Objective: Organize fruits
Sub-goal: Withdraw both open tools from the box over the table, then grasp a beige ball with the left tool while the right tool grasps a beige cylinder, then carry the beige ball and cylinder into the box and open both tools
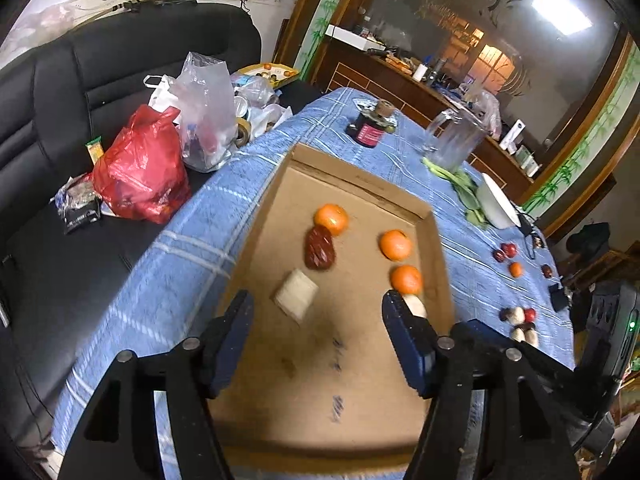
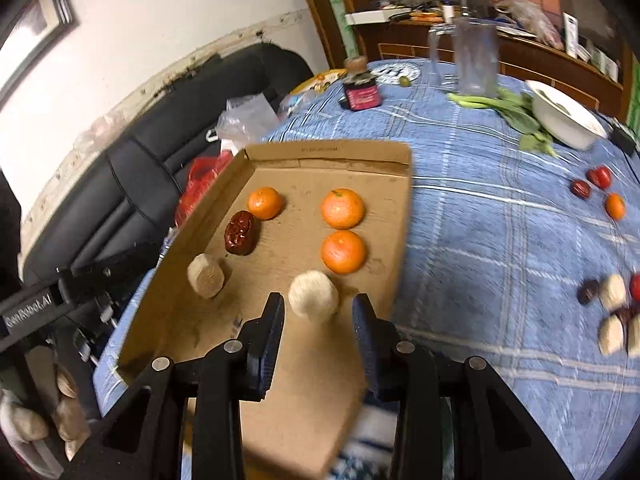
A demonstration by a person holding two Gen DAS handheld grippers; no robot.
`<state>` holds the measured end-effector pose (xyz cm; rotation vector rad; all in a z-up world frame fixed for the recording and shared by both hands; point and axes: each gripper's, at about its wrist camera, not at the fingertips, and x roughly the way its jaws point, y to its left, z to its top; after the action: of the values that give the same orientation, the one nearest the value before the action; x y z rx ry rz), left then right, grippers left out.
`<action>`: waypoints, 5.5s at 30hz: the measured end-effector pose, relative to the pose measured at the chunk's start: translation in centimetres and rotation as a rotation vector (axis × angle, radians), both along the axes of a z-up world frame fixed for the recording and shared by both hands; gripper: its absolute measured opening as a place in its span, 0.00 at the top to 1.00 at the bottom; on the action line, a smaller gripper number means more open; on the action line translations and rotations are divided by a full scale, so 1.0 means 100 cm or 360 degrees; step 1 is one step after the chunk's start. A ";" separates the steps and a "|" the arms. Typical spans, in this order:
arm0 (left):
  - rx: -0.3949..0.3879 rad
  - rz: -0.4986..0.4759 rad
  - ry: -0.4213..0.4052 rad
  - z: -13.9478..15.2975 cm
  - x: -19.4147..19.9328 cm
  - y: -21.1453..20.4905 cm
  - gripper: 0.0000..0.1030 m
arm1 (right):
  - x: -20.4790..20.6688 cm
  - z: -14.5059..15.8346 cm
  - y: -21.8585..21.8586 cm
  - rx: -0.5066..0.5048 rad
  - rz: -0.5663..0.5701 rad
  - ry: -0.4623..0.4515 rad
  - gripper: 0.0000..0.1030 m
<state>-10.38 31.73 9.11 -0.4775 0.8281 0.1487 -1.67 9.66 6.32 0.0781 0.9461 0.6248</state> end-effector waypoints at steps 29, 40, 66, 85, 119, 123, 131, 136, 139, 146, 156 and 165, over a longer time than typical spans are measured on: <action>0.0787 -0.0250 -0.0215 0.040 -0.074 -0.205 0.24 | -0.105 -0.026 -0.202 0.0300 -0.0697 0.0092 0.44; 0.0785 -0.0293 -0.0181 0.030 -0.070 -0.215 0.24 | -0.104 -0.036 -0.207 0.0300 -0.0717 0.0133 0.44; 0.0565 -0.0420 -0.0050 -0.009 -0.031 -0.213 0.24 | -0.071 -0.041 -0.244 0.0256 -0.0814 0.0165 0.44; 0.0463 -0.0824 -0.0063 -0.028 0.051 -0.274 0.36 | 0.055 -0.050 -0.250 -0.0154 -0.0715 0.0083 0.61; 0.0358 -0.1026 0.0040 -0.073 0.130 -0.329 0.73 | 0.053 -0.052 -0.271 -0.0131 -0.0777 0.0047 0.72; 0.0302 -0.0962 0.0032 -0.063 0.120 -0.312 0.72 | 0.052 -0.052 -0.270 -0.0140 -0.0783 0.0032 0.72; 0.0217 -0.0820 -0.0047 -0.040 0.077 -0.268 0.72 | 0.046 -0.052 -0.269 -0.0103 -0.0809 0.0022 0.72; 0.0210 -0.0739 -0.0091 -0.028 0.049 -0.239 0.72 | 0.025 -0.040 -0.261 -0.0064 -0.0817 -0.0035 0.72; 0.0208 -0.0692 -0.0125 -0.021 0.035 -0.221 0.72 | 0.007 -0.034 -0.252 -0.0039 -0.0794 -0.0055 0.71; 0.0187 -0.0573 -0.0157 -0.016 0.016 -0.183 0.72 | -0.020 -0.022 -0.219 -0.0037 -0.0697 -0.0076 0.71; 0.0130 -0.0189 -0.0142 -0.018 -0.003 -0.079 0.72 | -0.039 0.003 -0.125 -0.0046 -0.0378 -0.0122 0.71; 0.0078 -0.0006 -0.0061 -0.028 0.001 -0.018 0.72 | -0.020 0.005 -0.023 -0.0012 -0.0020 -0.0024 0.70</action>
<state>-10.24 29.98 6.35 -0.4317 0.7862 0.1554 -3.67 7.31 6.79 0.0727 0.9325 0.6094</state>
